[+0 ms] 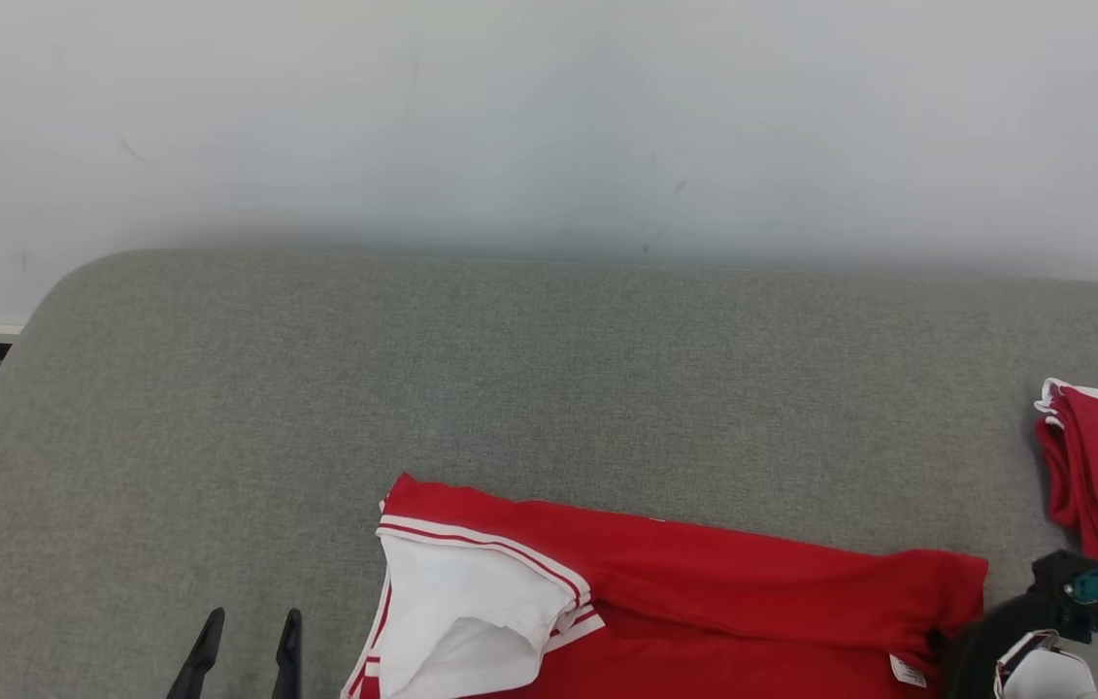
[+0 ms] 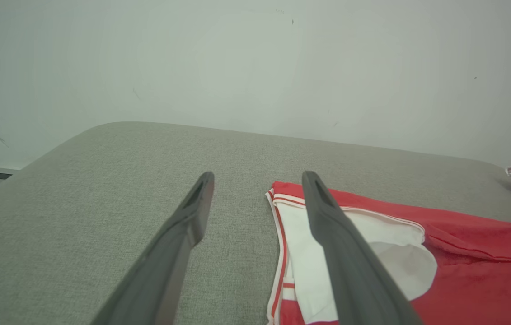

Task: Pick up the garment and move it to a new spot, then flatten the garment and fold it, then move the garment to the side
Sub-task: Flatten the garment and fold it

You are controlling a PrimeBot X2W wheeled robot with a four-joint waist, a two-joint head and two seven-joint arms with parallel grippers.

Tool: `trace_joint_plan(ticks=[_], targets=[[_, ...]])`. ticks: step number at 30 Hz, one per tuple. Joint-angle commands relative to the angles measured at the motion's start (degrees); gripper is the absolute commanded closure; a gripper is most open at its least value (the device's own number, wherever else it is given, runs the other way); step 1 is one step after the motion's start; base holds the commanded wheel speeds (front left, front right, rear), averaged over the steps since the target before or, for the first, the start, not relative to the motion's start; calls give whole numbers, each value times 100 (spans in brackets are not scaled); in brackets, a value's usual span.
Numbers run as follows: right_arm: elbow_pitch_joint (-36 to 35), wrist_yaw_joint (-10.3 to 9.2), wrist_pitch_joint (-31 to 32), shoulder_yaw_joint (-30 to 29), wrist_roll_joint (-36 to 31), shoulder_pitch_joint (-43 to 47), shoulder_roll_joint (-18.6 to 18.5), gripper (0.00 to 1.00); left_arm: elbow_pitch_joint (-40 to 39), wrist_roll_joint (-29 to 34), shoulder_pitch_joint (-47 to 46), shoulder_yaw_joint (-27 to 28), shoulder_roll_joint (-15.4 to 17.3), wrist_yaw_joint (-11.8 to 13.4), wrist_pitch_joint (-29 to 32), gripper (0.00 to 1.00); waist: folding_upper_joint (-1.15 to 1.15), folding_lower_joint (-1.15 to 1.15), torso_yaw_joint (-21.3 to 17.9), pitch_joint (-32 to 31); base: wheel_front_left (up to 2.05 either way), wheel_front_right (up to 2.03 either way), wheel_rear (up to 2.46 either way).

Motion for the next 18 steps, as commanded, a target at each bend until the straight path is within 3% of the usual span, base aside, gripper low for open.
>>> trace_joint_plan(ticks=[1, 9, 18], targets=[[120, 21, -8, 93, 18, -4, 90, 100, -9, -32, -85, 9, 16, -6, -11, 0, 0, 0, -16, 8, 0, 0, 0], [-136, 12, -358, -394, -181, -176, 34, 100, 14, -55, -63, 80, -43, -6, -11, 0, 0, 0, -166, -22, 0, 0, 0], [-1183, 12, -247, -1406, -515, 12, 41, 100, 19, -90, -43, 71, -105, -6, -11, 0, 0, 0, -387, -69, 0, 0, 0]])
